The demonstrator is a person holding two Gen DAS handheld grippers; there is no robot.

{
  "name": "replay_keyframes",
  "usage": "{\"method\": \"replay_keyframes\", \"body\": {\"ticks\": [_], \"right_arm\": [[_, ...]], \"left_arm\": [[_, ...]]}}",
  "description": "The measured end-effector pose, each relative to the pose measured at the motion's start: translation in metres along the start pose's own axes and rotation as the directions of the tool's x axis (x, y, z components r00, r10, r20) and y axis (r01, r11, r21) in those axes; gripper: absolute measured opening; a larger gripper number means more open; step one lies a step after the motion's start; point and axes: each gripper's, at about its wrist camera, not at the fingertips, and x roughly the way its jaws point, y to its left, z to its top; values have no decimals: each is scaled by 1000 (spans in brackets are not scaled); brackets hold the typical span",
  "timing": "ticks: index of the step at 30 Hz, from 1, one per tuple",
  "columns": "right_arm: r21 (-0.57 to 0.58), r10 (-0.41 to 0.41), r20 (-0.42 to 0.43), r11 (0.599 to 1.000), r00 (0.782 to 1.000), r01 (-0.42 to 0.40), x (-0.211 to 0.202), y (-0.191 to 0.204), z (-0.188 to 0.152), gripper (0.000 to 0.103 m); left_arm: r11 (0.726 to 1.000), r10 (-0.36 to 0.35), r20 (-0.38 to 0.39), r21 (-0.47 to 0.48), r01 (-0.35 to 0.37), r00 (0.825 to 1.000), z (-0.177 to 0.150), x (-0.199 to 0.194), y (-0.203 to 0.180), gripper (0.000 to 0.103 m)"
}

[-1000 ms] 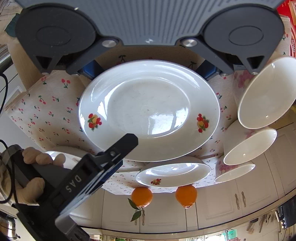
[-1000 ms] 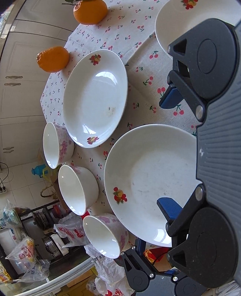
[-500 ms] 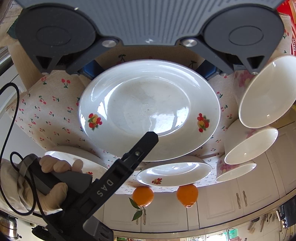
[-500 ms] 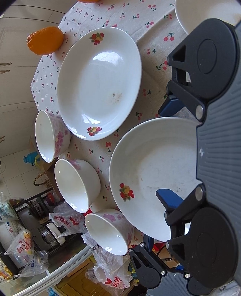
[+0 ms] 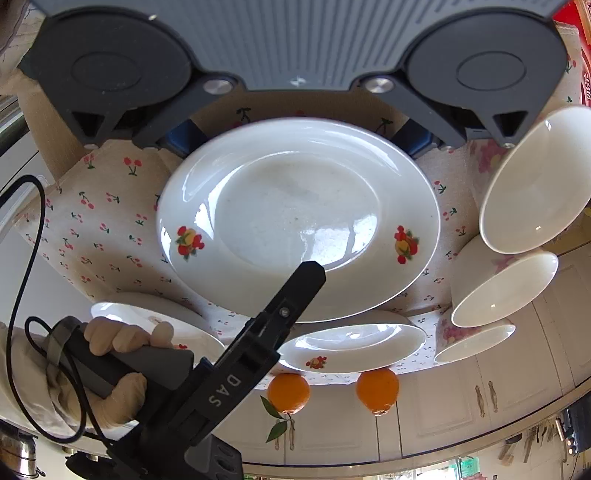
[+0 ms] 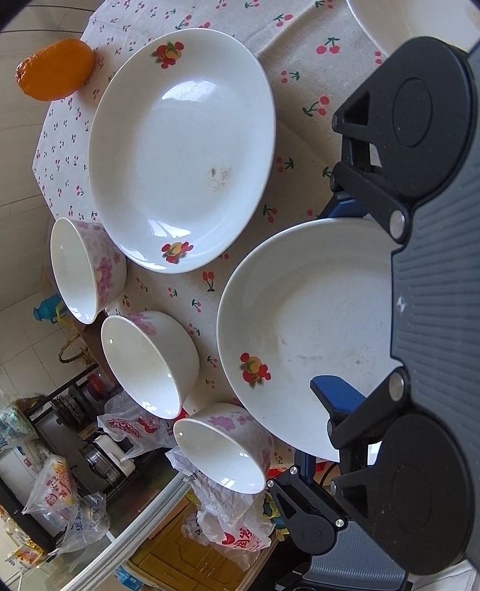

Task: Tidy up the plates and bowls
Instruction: 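Lift the large flower plate with the right tool toward another plate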

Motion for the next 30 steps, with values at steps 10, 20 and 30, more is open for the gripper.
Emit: {"method": "replay_keyframes", "body": {"ticks": [10,20,30], "right_arm": [[11,-27,-4,1000,1000,27,-3,3,-3,88],[34,-56,34,998,998,55,-25,5,-10,88],[66,-93,80,994,992,87,-53,-1,-22,88]], "left_arm": [[1000,-21,-16,15,21,1000,3,0,0,102],[997,-59,-7,45,59,998,16,-7,-5,102],[990,-96,0,99,96,995,37,-5,-16,102]]}}
